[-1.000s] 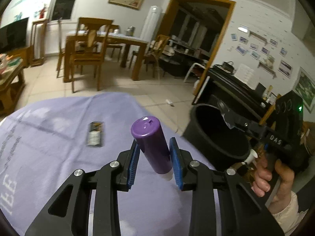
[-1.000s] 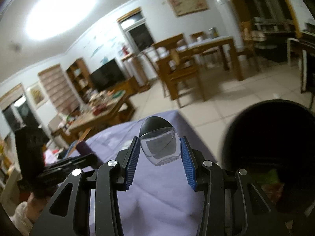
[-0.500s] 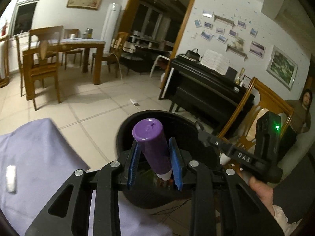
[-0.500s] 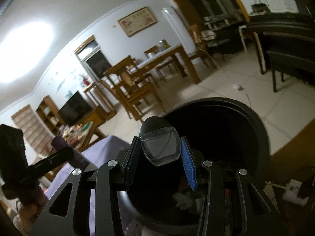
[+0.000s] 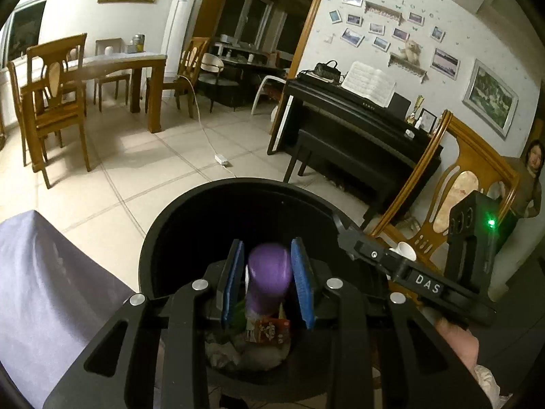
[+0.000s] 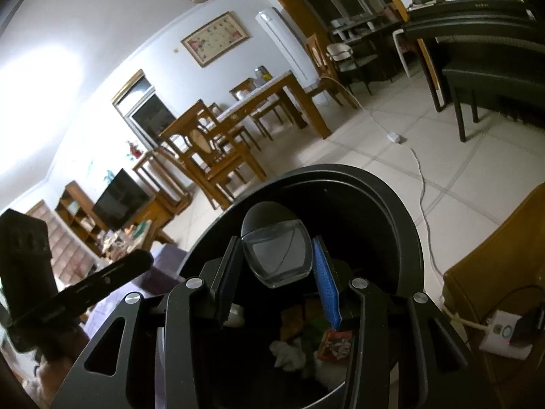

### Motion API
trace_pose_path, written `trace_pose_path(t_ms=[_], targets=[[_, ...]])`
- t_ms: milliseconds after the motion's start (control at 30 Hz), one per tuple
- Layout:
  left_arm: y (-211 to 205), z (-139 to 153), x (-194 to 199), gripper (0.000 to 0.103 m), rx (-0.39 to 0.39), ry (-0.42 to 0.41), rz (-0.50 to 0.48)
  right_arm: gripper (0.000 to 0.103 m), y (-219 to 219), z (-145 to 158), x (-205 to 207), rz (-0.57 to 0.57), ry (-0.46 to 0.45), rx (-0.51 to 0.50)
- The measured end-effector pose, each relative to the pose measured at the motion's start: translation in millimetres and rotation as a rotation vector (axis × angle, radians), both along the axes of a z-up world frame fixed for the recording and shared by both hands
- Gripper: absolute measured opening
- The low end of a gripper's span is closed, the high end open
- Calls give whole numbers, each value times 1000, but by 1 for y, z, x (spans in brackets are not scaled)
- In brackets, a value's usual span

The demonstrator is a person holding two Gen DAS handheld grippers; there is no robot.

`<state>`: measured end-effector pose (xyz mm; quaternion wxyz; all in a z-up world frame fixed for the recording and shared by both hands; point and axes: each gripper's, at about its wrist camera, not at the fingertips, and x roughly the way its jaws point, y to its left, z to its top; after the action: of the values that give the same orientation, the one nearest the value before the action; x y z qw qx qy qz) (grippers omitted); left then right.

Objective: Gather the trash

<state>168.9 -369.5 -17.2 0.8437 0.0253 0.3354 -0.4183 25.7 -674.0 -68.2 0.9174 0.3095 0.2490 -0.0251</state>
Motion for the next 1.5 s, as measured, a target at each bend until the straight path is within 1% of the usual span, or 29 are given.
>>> trace_pose_path(t_ms=[67, 100, 133, 167, 200, 233, 267, 433, 533, 600, 667, 733, 867, 967, 1067, 1167, 1400, 1500], targets=[[-3, 3, -4, 32, 4, -15, -10, 43, -1, 0, -2, -2, 2, 7], [-5, 4, -6, 35, 9, -25, -17, 48, -2, 0, -2, -1, 2, 7], [-7, 6, -9, 46, 14, -36, -21, 52, -2, 0, -2, -3, 0, 6], [-6, 8, -15, 65, 20, -62, -13, 61, -3, 1, -1, -8, -2, 10], [-4, 10, -20, 74, 23, -93, 3, 64, -4, 1, -1, -13, -7, 12], [-3, 12, -23, 85, 25, -118, 15, 64, -3, 2, -3, -17, -13, 12], [1, 15, -30, 89, 26, -154, 24, 64, -1, 4, -4, -14, -15, 7], [15, 27, -50, 89, 45, -205, 12, 70, 19, 13, -12, 12, -29, -8], [30, 36, -63, 98, 37, -231, 17, 70, 36, 22, -15, 36, -34, -16], [46, 44, -73, 98, 31, -250, 37, 73, 52, 28, -16, 58, -34, -22], [58, 49, -78, 98, 25, -253, 47, 74, 67, 34, -14, 79, -33, -23], [78, 56, -84, 98, 17, -259, 71, 76, 84, 42, -12, 102, -34, -28], [110, 63, -93, 98, 38, -282, 123, 78, 130, 59, -4, 163, -41, -61], [140, 66, -99, 98, 39, -297, 173, 79, 167, 70, 4, 212, -43, -83], [176, 68, -100, 98, 19, -285, 235, 82, 205, 79, 13, 258, -45, -104], [203, 70, -101, 98, 4, -278, 282, 83, 245, 87, 22, 303, -50, -123], [260, 69, -102, 98, -5, -280, 398, 83, 328, 96, 42, 409, -47, -152], [278, 67, -102, 98, -6, -274, 436, 83, 354, 98, 49, 449, -43, -157]])
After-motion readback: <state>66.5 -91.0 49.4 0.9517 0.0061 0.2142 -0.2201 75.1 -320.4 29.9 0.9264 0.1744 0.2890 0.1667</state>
